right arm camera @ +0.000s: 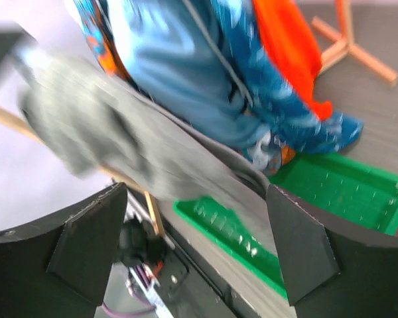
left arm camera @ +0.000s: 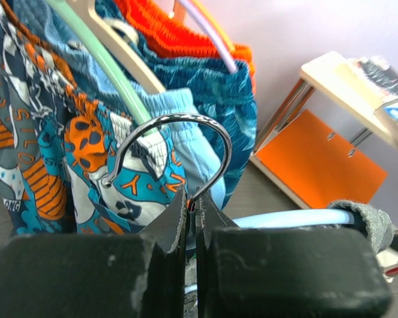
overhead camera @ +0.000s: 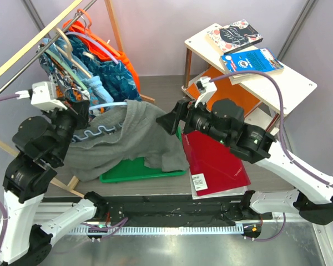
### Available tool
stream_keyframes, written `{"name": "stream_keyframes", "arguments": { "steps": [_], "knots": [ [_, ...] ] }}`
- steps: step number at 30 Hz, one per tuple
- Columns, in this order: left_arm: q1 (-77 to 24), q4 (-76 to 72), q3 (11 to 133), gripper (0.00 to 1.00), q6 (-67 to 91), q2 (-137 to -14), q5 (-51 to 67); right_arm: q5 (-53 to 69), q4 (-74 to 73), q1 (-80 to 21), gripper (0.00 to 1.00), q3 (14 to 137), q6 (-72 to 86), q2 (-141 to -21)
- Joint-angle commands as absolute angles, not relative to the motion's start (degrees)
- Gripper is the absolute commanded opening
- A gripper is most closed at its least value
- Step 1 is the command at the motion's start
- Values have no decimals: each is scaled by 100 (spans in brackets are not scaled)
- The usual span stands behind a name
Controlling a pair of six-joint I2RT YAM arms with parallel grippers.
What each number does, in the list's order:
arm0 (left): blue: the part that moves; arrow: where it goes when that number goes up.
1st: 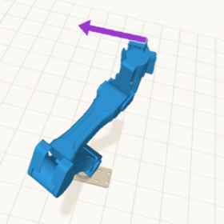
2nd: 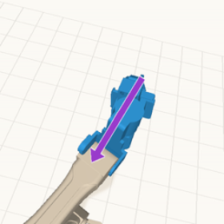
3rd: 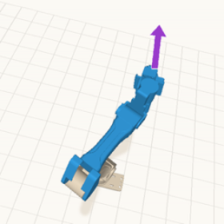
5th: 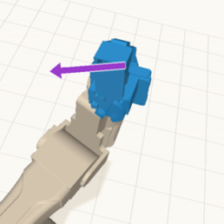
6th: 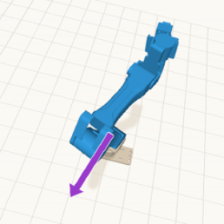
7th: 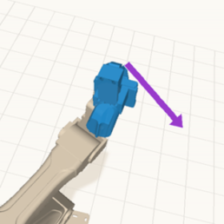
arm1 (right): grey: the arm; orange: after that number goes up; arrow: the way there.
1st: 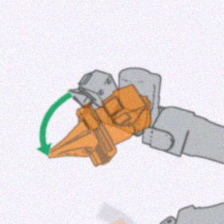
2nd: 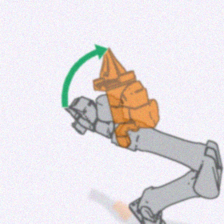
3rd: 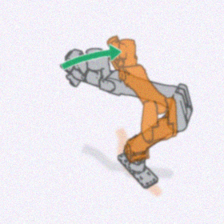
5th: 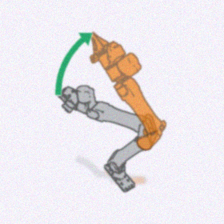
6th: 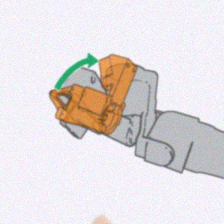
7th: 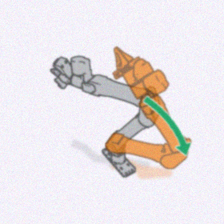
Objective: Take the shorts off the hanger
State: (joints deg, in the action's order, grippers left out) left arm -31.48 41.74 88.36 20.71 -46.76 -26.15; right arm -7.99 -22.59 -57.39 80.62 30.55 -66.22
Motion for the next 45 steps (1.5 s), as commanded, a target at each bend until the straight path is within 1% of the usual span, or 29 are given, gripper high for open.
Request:
{"name": "stream_keyframes", "arguments": {
  "steps": [1,3,6,8,12,15,20,27,29,36,38,39,42,44,45],
  "knots": [
    [-3146,3446,8473,0,2144,-4536,-2943,-1003,-2987,-5748,88,8955,3024,-6976],
    [-3138,3367,8333,0,2293,-4439,-3137,-774,-3181,-5774,87,9314,2953,-7206],
    [-3146,3349,8201,0,2391,-4456,-3129,-633,-3068,-5862,86,9657,3023,-7593],
    [-3138,3445,8174,0,2408,-4482,-3129,-720,-3032,-5976,84,9834,3032,-7891],
    [-3138,3489,8025,0,2338,-4412,-3041,-1071,-3243,-6169,79,10413,2989,-8384],
    [-3146,3551,7981,0,2259,-4368,-3181,-1317,-3488,-6301,78,10870,2857,-8700],
    [-3138,3683,7954,0,2127,-4377,-3208,-1940,-3682,-6521,82,11232,2654,-9043],
    [-3138,3674,7910,0,2267,-4333,-2971,-3161,-4104,-6890,81,11706,2444,-9562],
    [-3138,3700,7910,0,2329,-4324,-2892,-3295,-4166,-6934,80,11803,2391,-9711],
    [-3146,3753,7893,0,2347,-4131,-2681,-3919,-4184,-6996,70,11857,2347,-9835],
    [-3146,3744,7858,0,2259,-4078,-2611,-4113,-4166,-6996,65,11795,2320,-9791],
    [-3138,3727,7831,0,2154,-4035,-2515,-4165,-4157,-6996,60,11725,2303,-9748],
    [-3138,3718,7761,0,2057,-3982,-2417,-4350,-4148,-6996,53,11585,2259,-9642],
    [-3146,3709,7700,0,2013,-3929,-2329,-4421,-4044,-6987,52,11479,2198,-9580],
    [-3146,3692,7682,0,2013,-3911,-2286,-4403,-3991,-6987,50,11452,2154,-9554]
  ]
}}
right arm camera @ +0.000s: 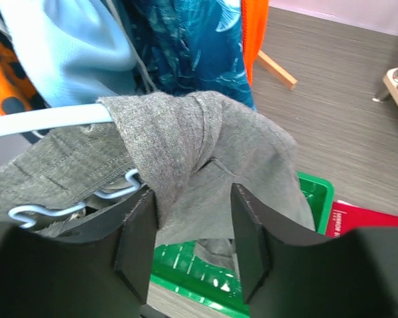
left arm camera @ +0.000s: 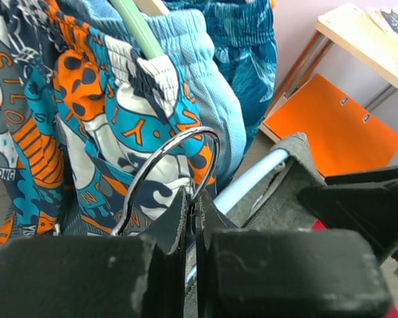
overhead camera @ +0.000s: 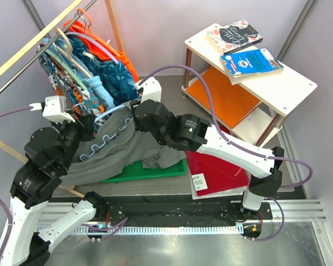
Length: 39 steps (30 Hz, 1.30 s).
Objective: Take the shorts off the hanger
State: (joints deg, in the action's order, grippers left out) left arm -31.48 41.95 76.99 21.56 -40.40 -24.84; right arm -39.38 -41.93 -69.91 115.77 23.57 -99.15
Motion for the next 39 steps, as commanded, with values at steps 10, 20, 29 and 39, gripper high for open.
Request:
{"name": "stream_keyframes", "arguments": {
  "steps": [10,20,29,39],
  "knots": [
    [-3146,3788,7875,0,1864,-3929,-1706,-3718,-3428,-6996,53,11584,1662,-9641],
    [-3138,3797,7866,0,1442,-3841,-1187,-4420,-3437,-6996,21,11567,1301,-9721],
    [-3138,3718,7761,0,1055,-3569,-449,-5072,-3533,-6567,1,10672,1696,-9124],
    [-3146,3630,7586,0,905,-3015,-772,-4614,-3542,-5793,1,9581,2004,-8315]
  ]
}}
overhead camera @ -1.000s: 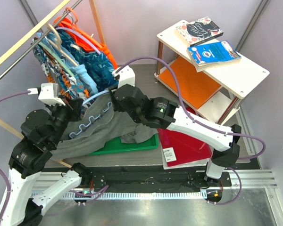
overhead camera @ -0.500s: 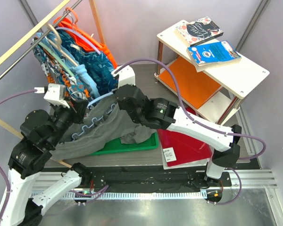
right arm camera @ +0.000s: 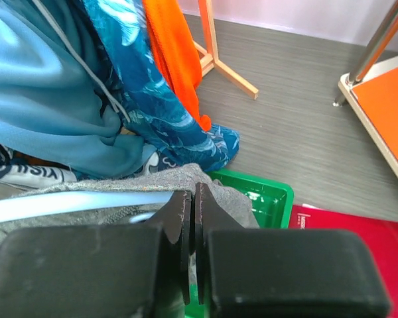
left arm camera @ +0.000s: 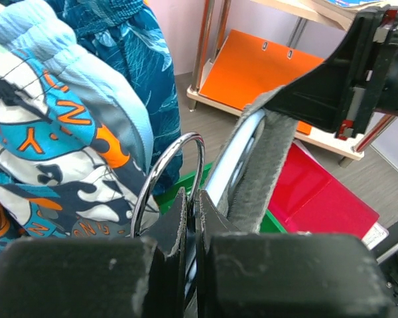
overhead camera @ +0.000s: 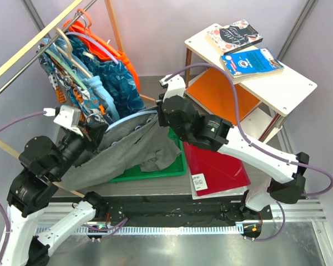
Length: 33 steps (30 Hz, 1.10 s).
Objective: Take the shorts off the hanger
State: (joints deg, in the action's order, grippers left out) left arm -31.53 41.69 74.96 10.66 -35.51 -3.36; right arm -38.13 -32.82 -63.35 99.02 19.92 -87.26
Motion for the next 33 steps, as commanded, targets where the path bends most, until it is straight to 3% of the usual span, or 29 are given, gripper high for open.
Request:
{"name": "stream_keyframes", "arguments": {
  "steps": [1,13,20,27,31,33],
  "knots": [
    [-3146,3578,7568,0,923,-2962,-869,-4614,-3542,-5757,1,9371,2047,-8262],
    [-3138,3033,7269,0,1160,-2418,-2187,-4333,-3560,-5344,1,8403,2539,-7497],
    [-3138,2883,7277,0,1169,-2425,-2347,-4070,-3419,-5159,1,7928,2777,-7225],
    [-3138,2251,7119,0,1862,-2610,-2268,-1955,-1675,-5168,1,7094,2523,-6786],
    [-3146,1610,7014,0,2521,-2707,-2110,396,-249,-5185,1,6453,2742,-6636],
    [-3138,1024,6865,0,2828,-2768,-1830,929,374,-5282,1,6407,2900,-6819]
  ]
}}
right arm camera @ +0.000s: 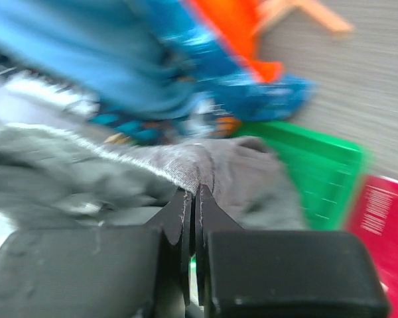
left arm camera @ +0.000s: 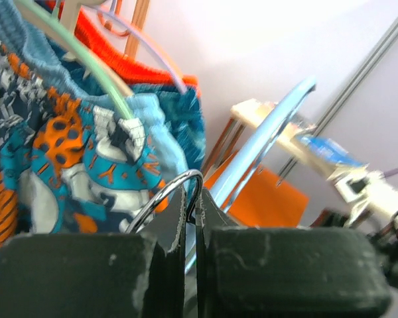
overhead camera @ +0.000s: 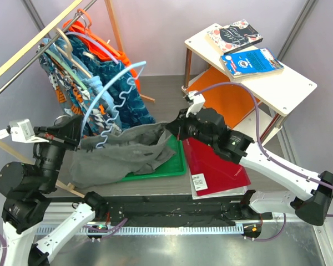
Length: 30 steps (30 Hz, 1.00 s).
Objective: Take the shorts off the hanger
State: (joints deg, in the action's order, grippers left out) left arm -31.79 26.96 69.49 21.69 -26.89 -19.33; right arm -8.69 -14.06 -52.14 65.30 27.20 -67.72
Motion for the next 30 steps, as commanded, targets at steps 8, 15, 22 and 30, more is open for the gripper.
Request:
{"name": "stream_keyframes", "arguments": {
  "steps": [8,15,22,30],
  "knots": [
    [-3146,193,6820,0,3375,-3076,-1213,661,799,-5845,1,7031,3366,-7638],
    [-3146,1211,7356,0,2647,-2620,-1651,27,-208,-5740,1,8110,2875,-7691],
    [-3138,2100,7805,0,2074,-2233,-2179,-229,-562,-5362,1,9376,2725,-7681],
    [-3138,2373,7655,0,1978,-2013,-2417,-308,-931,-5247,1,11510,2479,-8769]
  ]
}}
